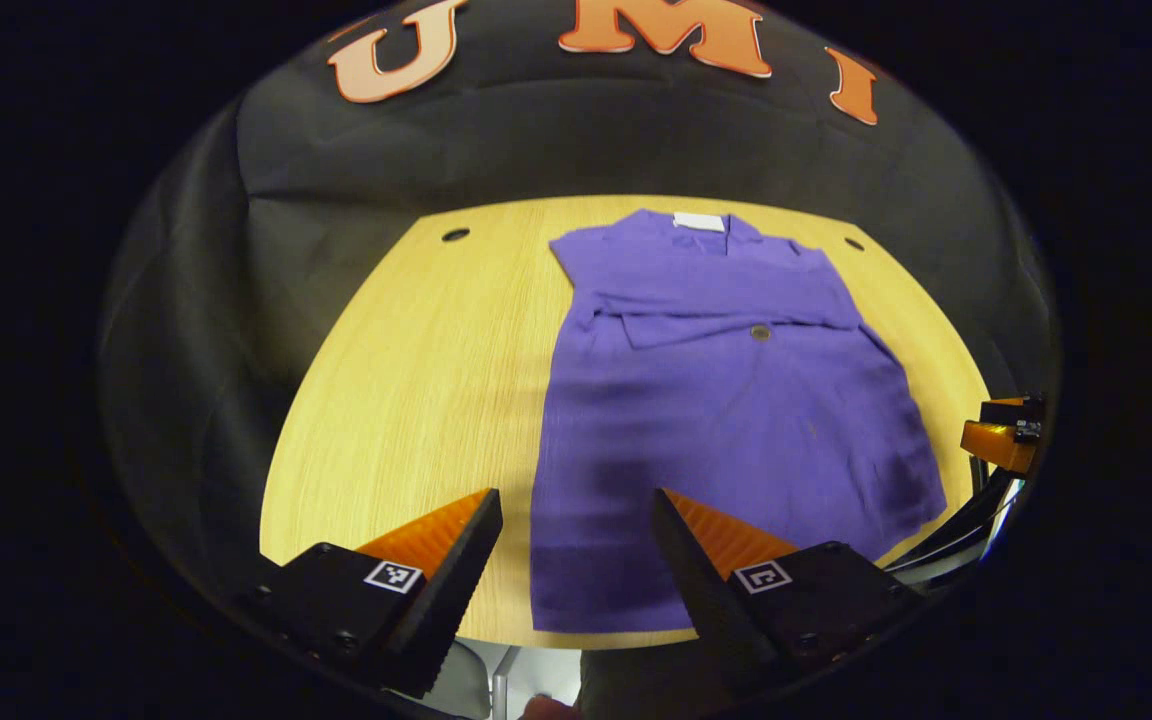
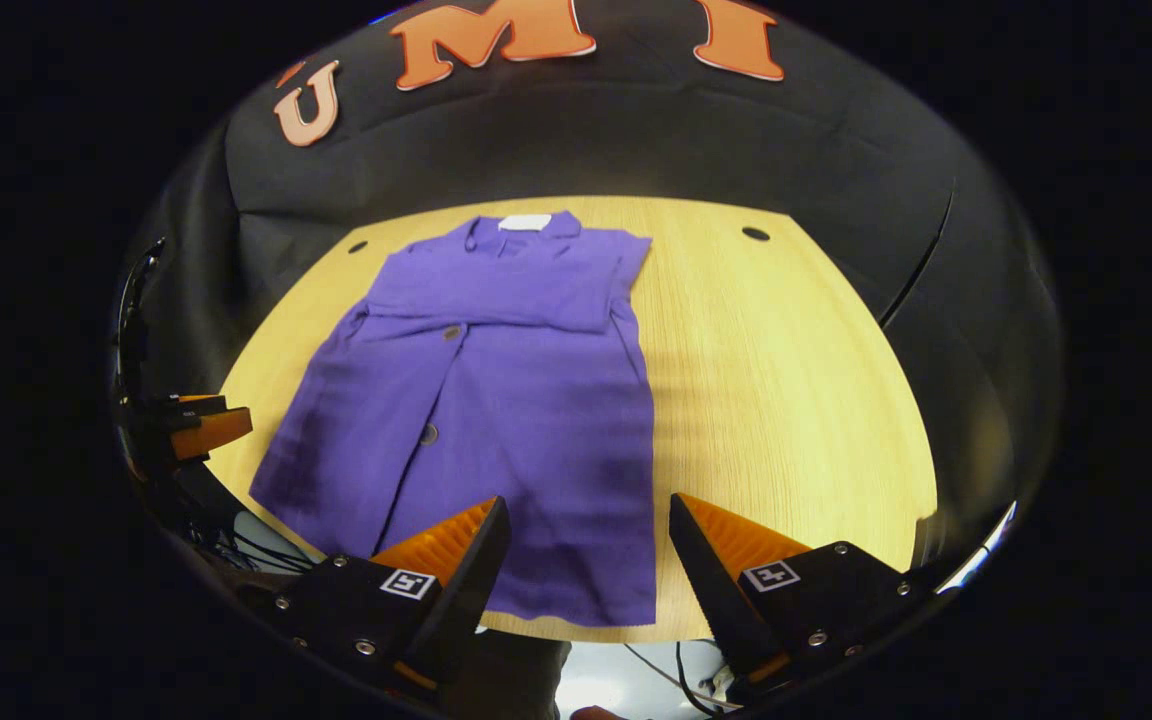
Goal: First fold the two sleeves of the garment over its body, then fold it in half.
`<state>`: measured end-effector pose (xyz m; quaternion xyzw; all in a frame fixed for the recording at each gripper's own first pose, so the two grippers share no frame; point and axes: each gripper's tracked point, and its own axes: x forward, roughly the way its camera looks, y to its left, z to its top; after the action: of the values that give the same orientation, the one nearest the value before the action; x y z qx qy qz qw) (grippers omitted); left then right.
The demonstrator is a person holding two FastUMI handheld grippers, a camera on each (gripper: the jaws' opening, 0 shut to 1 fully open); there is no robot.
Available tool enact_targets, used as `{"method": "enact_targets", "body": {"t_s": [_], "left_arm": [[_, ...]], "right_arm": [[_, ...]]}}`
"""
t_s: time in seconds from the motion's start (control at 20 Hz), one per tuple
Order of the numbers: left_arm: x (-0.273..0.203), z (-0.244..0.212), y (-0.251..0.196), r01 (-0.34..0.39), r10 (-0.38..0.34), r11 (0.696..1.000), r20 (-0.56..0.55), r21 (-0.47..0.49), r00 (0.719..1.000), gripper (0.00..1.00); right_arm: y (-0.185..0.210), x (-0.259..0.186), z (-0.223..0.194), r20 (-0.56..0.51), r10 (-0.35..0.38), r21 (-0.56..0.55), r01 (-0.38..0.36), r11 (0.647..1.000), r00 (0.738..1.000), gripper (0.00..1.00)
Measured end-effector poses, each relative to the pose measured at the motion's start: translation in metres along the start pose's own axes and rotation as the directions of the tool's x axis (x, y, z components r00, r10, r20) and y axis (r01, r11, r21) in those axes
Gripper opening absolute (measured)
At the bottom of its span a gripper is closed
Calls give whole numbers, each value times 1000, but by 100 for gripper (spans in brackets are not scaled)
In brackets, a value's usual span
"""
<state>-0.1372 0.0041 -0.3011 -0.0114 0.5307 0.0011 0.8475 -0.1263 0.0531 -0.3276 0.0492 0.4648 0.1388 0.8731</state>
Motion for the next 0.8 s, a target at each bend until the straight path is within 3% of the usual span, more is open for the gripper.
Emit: {"method": "enact_targets", "body": {"t_s": [0.35, 0.6, 0.8], "left_arm": [[-11, -13, -2, 36, -38, 999, -211, -13, 977, 98], [8, -40, -4, 54, -61, 998, -309, -32, 949, 99], [29, -51, -2, 20, -27, 1000, -380, -24, 925, 98]], "right_arm": [[-8, 22, -49, -185, -1, 87, 17, 996, 983, 96], [-15, 32, -82, -311, -22, 92, 53, 994, 950, 95], [-13, 34, -94, -357, -23, 90, 59, 994, 934, 95]]}}
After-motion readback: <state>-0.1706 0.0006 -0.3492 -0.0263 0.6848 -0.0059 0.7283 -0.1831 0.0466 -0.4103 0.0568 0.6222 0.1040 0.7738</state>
